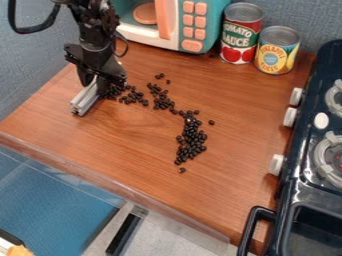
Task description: Sweep into pile
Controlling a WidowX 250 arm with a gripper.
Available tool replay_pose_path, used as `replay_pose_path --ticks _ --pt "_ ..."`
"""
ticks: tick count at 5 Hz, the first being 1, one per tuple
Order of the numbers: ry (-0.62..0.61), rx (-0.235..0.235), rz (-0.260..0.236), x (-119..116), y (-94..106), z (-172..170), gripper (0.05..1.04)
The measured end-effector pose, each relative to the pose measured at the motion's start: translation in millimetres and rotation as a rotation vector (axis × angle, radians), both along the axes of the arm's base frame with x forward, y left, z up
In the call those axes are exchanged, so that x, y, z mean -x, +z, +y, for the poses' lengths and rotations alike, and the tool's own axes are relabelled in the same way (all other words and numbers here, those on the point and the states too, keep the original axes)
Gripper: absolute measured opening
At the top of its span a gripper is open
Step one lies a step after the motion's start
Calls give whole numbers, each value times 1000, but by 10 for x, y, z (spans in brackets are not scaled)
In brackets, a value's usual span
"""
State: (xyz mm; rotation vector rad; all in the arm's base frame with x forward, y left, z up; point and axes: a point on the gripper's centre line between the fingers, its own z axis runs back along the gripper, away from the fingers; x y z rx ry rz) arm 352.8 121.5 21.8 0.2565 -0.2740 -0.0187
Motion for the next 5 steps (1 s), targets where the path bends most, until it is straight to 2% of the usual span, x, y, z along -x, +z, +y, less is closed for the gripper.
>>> replay_pose_path --ticks 2,5 --pt "-59 5 -12 -108 -13 -321 343" --pt "-115 14 -39 -133 -23 -642 343"
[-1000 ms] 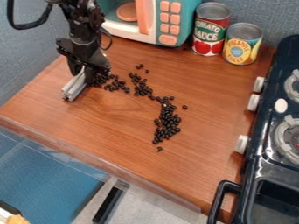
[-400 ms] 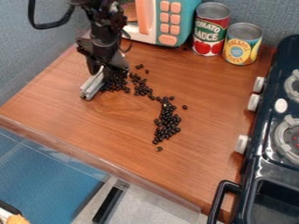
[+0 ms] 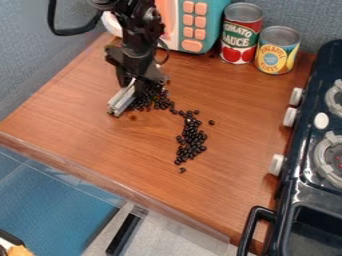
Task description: Sweep into pile
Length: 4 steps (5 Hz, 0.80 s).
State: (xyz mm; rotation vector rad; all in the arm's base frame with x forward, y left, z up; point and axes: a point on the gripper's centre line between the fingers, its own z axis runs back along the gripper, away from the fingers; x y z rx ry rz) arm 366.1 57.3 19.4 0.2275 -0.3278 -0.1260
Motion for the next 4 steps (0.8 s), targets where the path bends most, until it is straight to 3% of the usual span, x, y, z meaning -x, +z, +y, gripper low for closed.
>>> replay_pose_path --ticks 4 --pt "-152 21 -28 276 0 -668 343"
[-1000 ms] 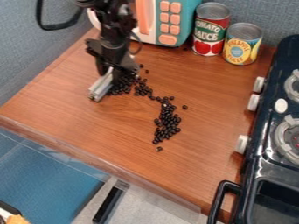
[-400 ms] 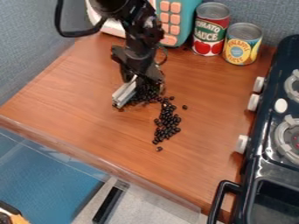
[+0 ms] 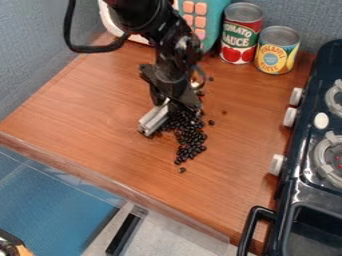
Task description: Sweep into pile
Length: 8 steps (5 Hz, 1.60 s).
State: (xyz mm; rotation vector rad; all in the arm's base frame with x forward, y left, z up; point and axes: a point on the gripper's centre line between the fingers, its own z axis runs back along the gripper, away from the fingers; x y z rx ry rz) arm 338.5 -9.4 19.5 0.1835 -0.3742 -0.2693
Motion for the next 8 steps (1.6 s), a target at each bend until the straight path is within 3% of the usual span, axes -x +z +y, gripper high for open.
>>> replay_pose_path --ticks 2,3,4,5,6,7,8 --pt "9 42 30 155 7 -182 343" --pt "17 40 16 159 43 -178 343" --pt "46 48 -28 117 189 -98 343" --pt "121 76 -88 21 464 157 343" --pt "194 74 -110 -55 653 498 343" --pt "276 -12 -22 -121 481 902 343" --pt "321 -79 50 -187 146 1134 343"
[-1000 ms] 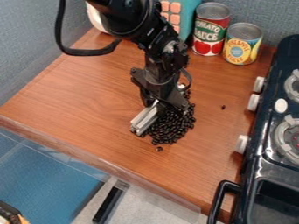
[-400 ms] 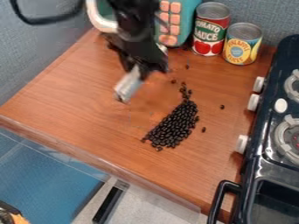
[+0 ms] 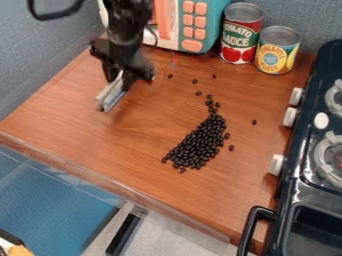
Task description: Sweep into pile
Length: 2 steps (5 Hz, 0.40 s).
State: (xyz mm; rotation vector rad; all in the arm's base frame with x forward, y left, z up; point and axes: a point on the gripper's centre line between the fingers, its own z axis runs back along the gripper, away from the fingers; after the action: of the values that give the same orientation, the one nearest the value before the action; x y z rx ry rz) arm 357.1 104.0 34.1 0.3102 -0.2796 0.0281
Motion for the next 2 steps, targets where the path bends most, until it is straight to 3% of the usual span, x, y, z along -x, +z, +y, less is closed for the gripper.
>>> replay_pose_path --ticks 1,2 --pt "0 -57 19 -194 -100 122 343" --pt "-31 -54 35 -342 -141 154 343"
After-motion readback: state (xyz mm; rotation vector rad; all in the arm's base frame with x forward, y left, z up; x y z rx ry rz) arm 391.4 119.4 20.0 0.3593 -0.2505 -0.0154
